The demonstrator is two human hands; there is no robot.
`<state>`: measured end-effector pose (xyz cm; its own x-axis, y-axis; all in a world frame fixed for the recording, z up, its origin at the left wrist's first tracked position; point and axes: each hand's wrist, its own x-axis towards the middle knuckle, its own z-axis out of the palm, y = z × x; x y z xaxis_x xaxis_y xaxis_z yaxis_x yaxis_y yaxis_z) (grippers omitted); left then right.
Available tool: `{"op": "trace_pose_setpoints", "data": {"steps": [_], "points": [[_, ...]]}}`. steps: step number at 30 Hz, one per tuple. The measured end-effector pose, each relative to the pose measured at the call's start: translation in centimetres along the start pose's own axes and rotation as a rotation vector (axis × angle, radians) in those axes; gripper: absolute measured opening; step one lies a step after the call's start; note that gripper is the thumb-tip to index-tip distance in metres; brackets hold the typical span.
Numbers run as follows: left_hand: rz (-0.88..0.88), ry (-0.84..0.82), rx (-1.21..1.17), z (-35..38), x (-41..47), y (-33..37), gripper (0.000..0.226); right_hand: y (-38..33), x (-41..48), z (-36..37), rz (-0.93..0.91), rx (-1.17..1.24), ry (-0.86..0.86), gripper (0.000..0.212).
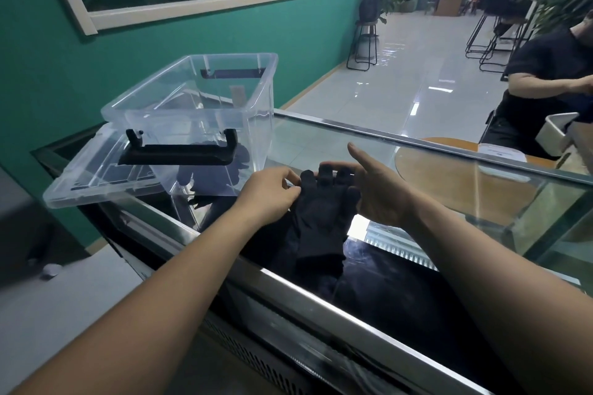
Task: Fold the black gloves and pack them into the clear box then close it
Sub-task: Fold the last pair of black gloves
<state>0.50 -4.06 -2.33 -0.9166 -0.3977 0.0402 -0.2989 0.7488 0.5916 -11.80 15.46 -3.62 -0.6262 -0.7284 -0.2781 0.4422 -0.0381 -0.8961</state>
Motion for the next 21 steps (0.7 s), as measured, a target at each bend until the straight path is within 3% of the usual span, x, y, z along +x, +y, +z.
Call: {"op": "trace_pose_setpoints", "data": {"steps": [11,16,21], "points": [[0.036,0.167,-0.041,0.3,-1.0,-1.0,0.003,-0.2,-0.5,0.4,0.014,0.029,-0.024,0.072],[0.042,0.23,-0.005,0.8,-1.3,-1.2,0.018,-0.1,-0.5,0.5,0.009,0.085,-0.062,0.076],[0.224,0.384,0.082,1.9,-2.5,-1.1,0.023,0.0,-0.5,0.3,0.004,0.077,-0.09,0.077]]}}
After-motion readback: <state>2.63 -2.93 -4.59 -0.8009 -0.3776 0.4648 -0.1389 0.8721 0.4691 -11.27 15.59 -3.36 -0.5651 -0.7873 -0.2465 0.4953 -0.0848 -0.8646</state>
